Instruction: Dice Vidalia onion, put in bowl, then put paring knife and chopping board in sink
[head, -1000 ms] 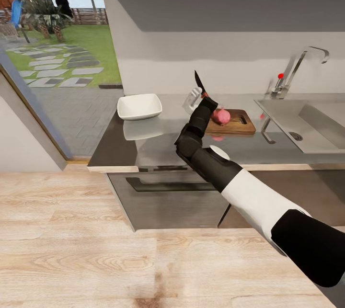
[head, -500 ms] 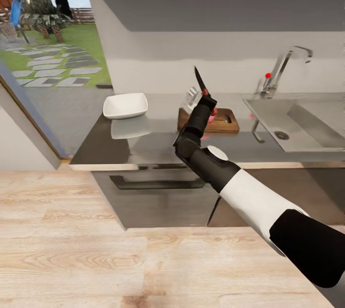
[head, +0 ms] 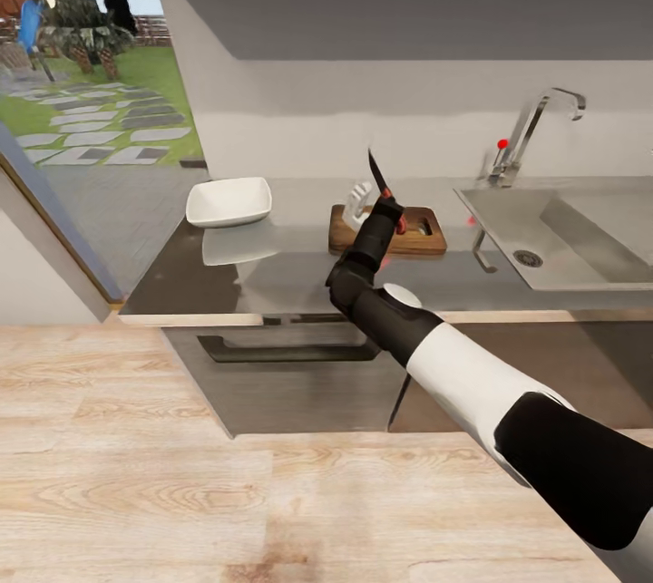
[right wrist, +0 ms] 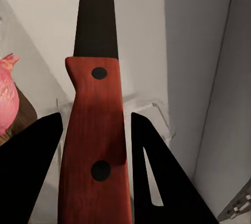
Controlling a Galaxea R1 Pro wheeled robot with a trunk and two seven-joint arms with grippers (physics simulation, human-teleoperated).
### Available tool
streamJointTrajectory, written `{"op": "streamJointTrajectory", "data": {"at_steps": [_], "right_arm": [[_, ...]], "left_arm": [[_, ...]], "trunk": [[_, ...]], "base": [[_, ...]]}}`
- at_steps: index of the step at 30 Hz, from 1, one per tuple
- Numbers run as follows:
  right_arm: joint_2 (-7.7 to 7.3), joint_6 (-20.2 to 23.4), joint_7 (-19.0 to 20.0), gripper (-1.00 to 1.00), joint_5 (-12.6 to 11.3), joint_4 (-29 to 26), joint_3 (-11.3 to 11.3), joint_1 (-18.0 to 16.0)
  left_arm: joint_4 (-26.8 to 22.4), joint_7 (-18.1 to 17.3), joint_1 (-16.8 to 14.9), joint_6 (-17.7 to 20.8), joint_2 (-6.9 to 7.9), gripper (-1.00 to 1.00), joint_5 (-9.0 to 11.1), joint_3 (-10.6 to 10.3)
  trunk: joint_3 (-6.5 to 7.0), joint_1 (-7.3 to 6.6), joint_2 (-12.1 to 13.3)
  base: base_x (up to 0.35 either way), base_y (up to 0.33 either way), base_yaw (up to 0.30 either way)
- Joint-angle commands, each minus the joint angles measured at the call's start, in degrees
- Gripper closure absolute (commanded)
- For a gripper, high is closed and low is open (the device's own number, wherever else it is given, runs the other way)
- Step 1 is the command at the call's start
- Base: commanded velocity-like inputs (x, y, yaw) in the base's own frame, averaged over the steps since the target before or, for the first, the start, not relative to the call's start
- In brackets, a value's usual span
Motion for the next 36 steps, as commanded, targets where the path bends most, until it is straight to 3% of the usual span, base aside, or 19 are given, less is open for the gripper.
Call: {"op": "streamJointTrajectory", "data": {"at_steps": [1,21,36], "right_arm": [[0.06,0.20,-0.41,1.00,-0.31,0.17,0.19,-0.07],[0.19,0.32,-0.49,1.00,-0.30,0.76,0.19,-0.09],[0.61,0.16,-0.51,1.00,-0.30,5.35,0.19,-0.13]], "left_arm": [[0.14,0.04,-0.06,-0.26,0.00,-1.00,0.23,-0.21],[0.14,0.04,-0.06,-0.26,-0.01,-1.00,0.20,-0.25],[0.14,0.04,-0.06,-0.26,-0.01,-1.00,0.16,-0.25]], "trunk": [[-0.04,0.00,-0.02],[-0.04,0.00,-0.02],[-0.04,0.00,-0.02]], "base": [[0.000,0.000,0.000],[-0.062,-0.081,0.000],[0.000,-0.001,0.000]]}}
